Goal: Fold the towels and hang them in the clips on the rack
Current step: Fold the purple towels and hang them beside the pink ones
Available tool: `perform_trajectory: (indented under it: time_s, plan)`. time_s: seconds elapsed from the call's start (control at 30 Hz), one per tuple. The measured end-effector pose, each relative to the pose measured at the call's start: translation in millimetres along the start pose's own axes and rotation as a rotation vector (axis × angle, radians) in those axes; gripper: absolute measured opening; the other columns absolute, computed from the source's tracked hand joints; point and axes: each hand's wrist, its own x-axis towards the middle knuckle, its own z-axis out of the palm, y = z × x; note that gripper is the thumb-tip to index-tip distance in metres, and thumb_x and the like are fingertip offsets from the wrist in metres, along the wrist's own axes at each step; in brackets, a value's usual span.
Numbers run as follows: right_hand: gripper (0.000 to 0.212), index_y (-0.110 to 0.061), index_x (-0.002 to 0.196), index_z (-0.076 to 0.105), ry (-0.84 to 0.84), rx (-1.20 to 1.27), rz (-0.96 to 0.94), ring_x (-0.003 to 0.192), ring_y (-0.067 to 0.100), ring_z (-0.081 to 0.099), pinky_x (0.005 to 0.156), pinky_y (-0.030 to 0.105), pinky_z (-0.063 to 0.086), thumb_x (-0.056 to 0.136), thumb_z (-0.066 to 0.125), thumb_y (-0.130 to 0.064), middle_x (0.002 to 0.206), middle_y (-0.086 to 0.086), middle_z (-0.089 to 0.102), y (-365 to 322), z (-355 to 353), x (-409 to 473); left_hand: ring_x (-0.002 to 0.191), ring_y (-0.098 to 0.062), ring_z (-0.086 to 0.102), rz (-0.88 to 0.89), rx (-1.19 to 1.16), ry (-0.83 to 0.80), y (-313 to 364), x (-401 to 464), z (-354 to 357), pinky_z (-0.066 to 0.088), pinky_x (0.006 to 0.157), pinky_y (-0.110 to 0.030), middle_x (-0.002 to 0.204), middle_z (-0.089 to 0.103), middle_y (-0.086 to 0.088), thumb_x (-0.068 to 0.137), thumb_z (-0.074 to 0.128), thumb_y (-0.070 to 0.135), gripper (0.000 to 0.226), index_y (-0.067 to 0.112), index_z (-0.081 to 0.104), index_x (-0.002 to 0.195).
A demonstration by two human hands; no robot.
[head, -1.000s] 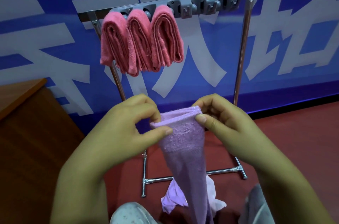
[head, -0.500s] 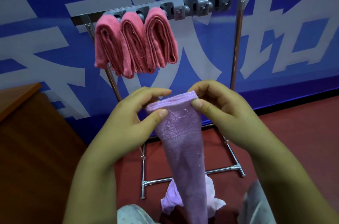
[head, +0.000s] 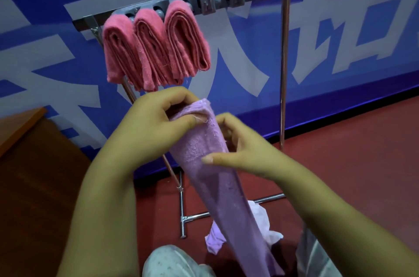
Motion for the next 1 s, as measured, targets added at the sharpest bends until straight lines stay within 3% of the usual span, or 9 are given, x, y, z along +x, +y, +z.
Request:
perform_trajectory:
  time_s: [0.13, 0.27, 0.33, 0.5, 0.6, 0.7, 0.8, 0.9, 1.0]
  plan:
    - [0.061, -0.004, 0.108, 0.056, -0.038, -0.134, 0.147, 0.088, 0.014, 0.059, 0.084, 0.05, 0.05, 0.062, 0.08, -0.035, 0.106, 0.019, 0.064, 51, 6, -5, 0.074, -0.003, 0.062, -0.001, -0.021, 0.059, 0, 1, -7, 0.047, 0.068, -0.018, 0.083, 0.069, 0.011, 0.074, 0.065, 0.028, 0.007, 0.027, 0.067, 0.081]
    - [0.066, 0.004, 0.094, 0.054, -0.042, -0.068, 0.219, 0.075, 0.012, 0.044, 0.065, 0.039, 0.043, 0.057, 0.078, -0.045, 0.079, 0.007, 0.053, 88, 9, -13, 0.074, 0.009, 0.06, 0.002, -0.017, 0.129, -2, 2, -20, 0.046, 0.068, -0.011, 0.078, 0.068, 0.022, 0.074, 0.066, 0.026, 0.01, 0.034, 0.067, 0.08]
    - [0.065, 0.007, 0.09, 0.054, -0.036, -0.053, 0.211, 0.073, 0.012, 0.043, 0.066, 0.033, 0.039, 0.057, 0.077, -0.044, 0.078, 0.005, 0.049, 97, 12, -14, 0.073, 0.009, 0.059, 0.0, -0.023, 0.161, -2, 3, -25, 0.046, 0.068, -0.011, 0.077, 0.069, 0.023, 0.073, 0.066, 0.026, 0.01, 0.034, 0.067, 0.078]
    - [0.043, 0.003, 0.085, 0.062, -0.06, -0.057, 0.178, 0.079, 0.012, 0.051, 0.074, 0.035, 0.047, 0.063, 0.075, -0.031, 0.089, 0.019, 0.057, 99, 13, -13, 0.071, 0.007, 0.059, 0.009, -0.037, 0.184, 1, 5, -29, 0.047, 0.068, -0.013, 0.075, 0.069, 0.021, 0.072, 0.067, 0.024, 0.01, 0.032, 0.067, 0.077]
    - [0.033, 0.001, 0.084, 0.061, -0.142, 0.073, 0.269, 0.076, 0.013, 0.047, 0.069, 0.03, 0.043, 0.065, 0.071, -0.025, 0.079, 0.007, 0.053, 95, 11, -12, 0.074, 0.002, 0.061, 0.011, -0.046, 0.205, -1, 6, -35, 0.049, 0.07, -0.018, 0.078, 0.07, 0.017, 0.073, 0.068, 0.027, 0.01, 0.036, 0.069, 0.078]
    - [0.03, 0.002, 0.092, 0.062, -0.203, 0.179, 0.331, 0.078, 0.016, 0.049, 0.073, 0.032, 0.042, 0.068, 0.064, -0.016, 0.082, 0.006, 0.054, 94, 10, -12, 0.074, 0.0, 0.061, -0.003, -0.048, 0.236, -4, 10, -37, 0.048, 0.069, -0.018, 0.077, 0.07, 0.016, 0.073, 0.068, 0.026, 0.009, 0.035, 0.069, 0.077]
    - [0.026, -0.015, 0.097, 0.063, -0.257, 0.271, 0.382, 0.09, 0.014, 0.057, 0.084, 0.035, 0.047, 0.071, 0.065, -0.012, 0.095, 0.002, 0.062, 93, 10, -11, 0.072, -0.002, 0.059, -0.046, -0.083, 0.303, -13, 17, -37, 0.047, 0.07, -0.023, 0.071, 0.068, 0.015, 0.072, 0.069, 0.025, 0.008, 0.033, 0.069, 0.075]
    - [0.035, -0.018, 0.103, 0.065, -0.433, 0.322, 0.513, 0.105, 0.023, 0.059, 0.1, 0.042, 0.044, 0.069, 0.074, -0.019, 0.109, 0.005, 0.065, 96, 7, -12, 0.073, -0.011, 0.058, -0.14, -0.139, 0.371, -29, 31, -37, 0.046, 0.07, -0.03, 0.072, 0.067, 0.006, 0.073, 0.069, 0.023, 0.005, 0.027, 0.068, 0.074]
    - [0.046, -0.011, 0.103, 0.067, -0.621, 0.248, 0.624, 0.104, 0.026, 0.063, 0.103, 0.044, 0.043, 0.06, 0.078, -0.024, 0.109, 0.009, 0.067, 97, -1, -13, 0.071, -0.013, 0.054, -0.242, -0.103, 0.389, -52, 49, -38, 0.043, 0.068, -0.029, 0.071, 0.063, -0.003, 0.075, 0.07, 0.019, 0.01, 0.025, 0.065, 0.069]
